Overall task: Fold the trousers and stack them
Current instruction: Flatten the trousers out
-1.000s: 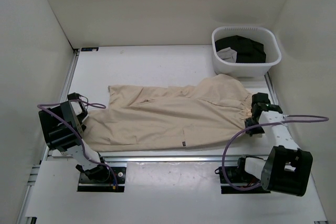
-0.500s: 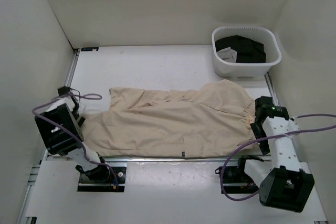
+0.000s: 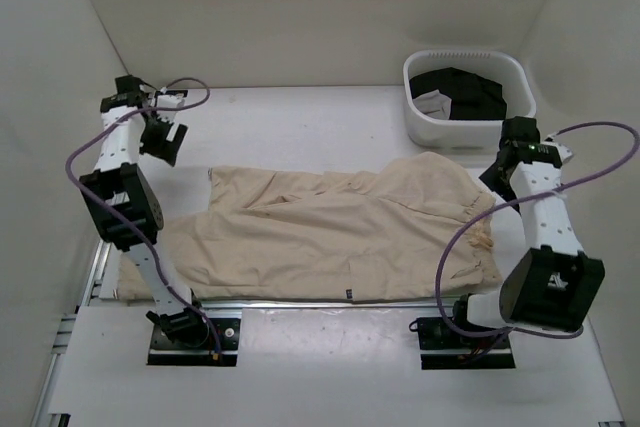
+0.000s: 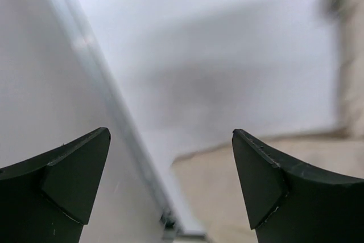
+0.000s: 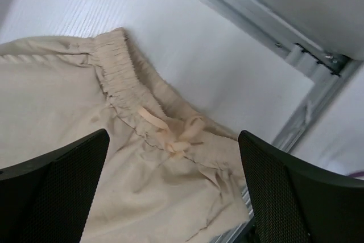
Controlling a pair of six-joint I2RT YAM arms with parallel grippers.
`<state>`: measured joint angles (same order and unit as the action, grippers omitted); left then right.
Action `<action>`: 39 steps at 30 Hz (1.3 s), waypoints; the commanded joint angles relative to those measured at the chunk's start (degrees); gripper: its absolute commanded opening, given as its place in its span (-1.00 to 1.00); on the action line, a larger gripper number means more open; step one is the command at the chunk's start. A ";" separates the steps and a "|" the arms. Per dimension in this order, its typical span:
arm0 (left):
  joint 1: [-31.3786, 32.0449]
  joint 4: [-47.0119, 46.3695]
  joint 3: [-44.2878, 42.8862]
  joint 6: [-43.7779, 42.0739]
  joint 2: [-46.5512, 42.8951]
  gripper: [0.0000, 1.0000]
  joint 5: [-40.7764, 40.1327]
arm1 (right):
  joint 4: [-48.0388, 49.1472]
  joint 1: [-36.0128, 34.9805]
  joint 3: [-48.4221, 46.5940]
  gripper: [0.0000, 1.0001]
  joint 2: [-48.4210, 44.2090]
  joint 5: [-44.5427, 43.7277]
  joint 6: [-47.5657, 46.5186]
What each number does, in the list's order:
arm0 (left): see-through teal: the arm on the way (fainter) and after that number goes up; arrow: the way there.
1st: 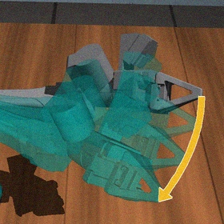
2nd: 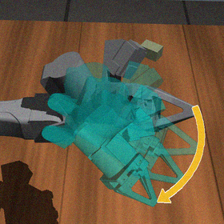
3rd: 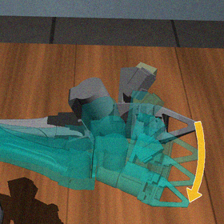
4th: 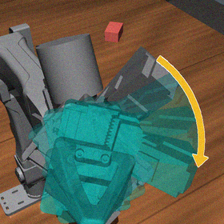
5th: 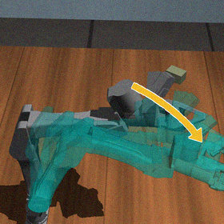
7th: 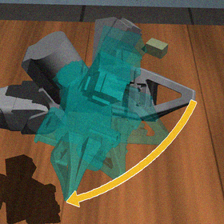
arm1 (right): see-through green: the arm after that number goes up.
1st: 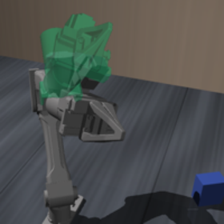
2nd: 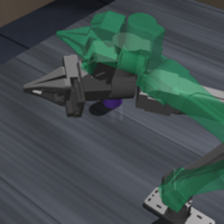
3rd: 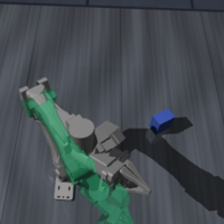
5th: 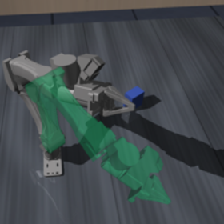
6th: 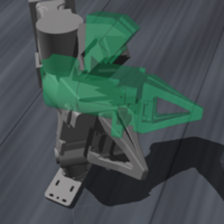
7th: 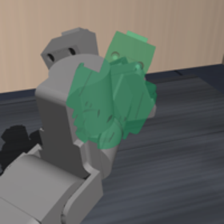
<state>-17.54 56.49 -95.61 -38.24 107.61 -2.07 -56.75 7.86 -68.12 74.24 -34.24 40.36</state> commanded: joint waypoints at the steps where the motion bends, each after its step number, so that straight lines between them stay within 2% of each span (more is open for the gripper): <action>1: 4.35 8.72 -10.10 8.24 8.03 1.00 16.63 | 7.43 1.80 -1.23 0.98 5.03 7.59 -6.87; 3: 8.47 9.25 -15.12 10.02 13.64 1.00 17.35 | 9.89 2.51 -1.23 0.98 8.11 11.64 -6.87; 6: 13.75 9.25 -18.55 12.04 18.40 1.00 17.97 | 11.39 3.04 -1.76 0.98 11.27 12.18 -6.35; 9: 17.44 7.33 -17.16 12.66 21.05 1.00 13.68 | 13.93 4.10 -1.14 0.98 12.95 14.37 -6.87; 14: 17.45 5.39 -12.68 14.60 25.10 0.96 6.13 | 16.50 9.27 -0.53 0.98 18.29 24.38 -8.19; 15: 17.45 4.34 -10.41 14.60 25.10 0.77 3.24 | 16.50 9.89 -1.05 0.98 19.09 25.44 -8.19; 17: 17.45 3.81 -8.55 15.12 25.63 0.41 2.94 | 17.98 11.21 -1.05 0.98 21.03 25.46 -7.58; 18: 17.45 3.80 -8.02 15.12 25.63 0.00 3.47 | 17.99 11.82 -1.05 0.98 22.34 25.45 -6.97; 20: 17.45 3.80 -7.39 15.12 25.01 -0.49 4.08 | 20.36 11.83 -1.05 0.98 23.75 26.76 -6.44; 21: 17.45 3.80 -6.79 15.65 23.97 -0.67 4.09 | 21.15 11.83 -1.05 0.98 25.24 27.46 -6.43; 25: 17.45 2.57 -6.25 15.13 20.02 -0.72 1.28 | 24.14 11.83 -2.36 0.98 29.38 29.67 -3.80; 27: 17.45 2.57 -6.77 15.12 18.87 -0.72 -1.08 | 25.63 11.83 -2.37 0.84 31.48 29.67 -3.10; 31: 17.45 1.17 -8.09 14.51 15.35 -0.72 -5.92 | 25.11 11.83 -2.90 0.20 34.30 27.65 -2.48; 32: 16.76 0.56 -8.10 14.51 13.78 -0.72 -7.15 | 25.11 11.83 -2.29 -0.16 34.31 27.04 -1.96; 35: 13.68 -1.55 -11.59 13.90 11.66 -0.72 -12.69 | 24.59 11.83 -0.35 -0.67 32.38 23.53 -1.95; 36: 12.80 -2.08 -12.48 13.37 11.66 -0.72 -13.83 | 24.58 11.83 -0.35 -0.91 31.24 23.52 -2.56; 37: 12.01 -2.69 -13.28 11.80 10.96 -0.72 -16.45 | 24.06 11.83 -0.35 -1.00 30.71 22.91 -3.87; 39: 10.07 -4.36 -15.47 10.03 10.43 -0.72 -19.45 | 22.83 11.83 -1.57 -1.00 28.43 22.90 -5.02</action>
<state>-3.79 56.82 -106.72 -25.15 125.64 -12.49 -32.86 19.49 -69.41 106.26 -8.08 37.10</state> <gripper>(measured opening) 0.156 0.027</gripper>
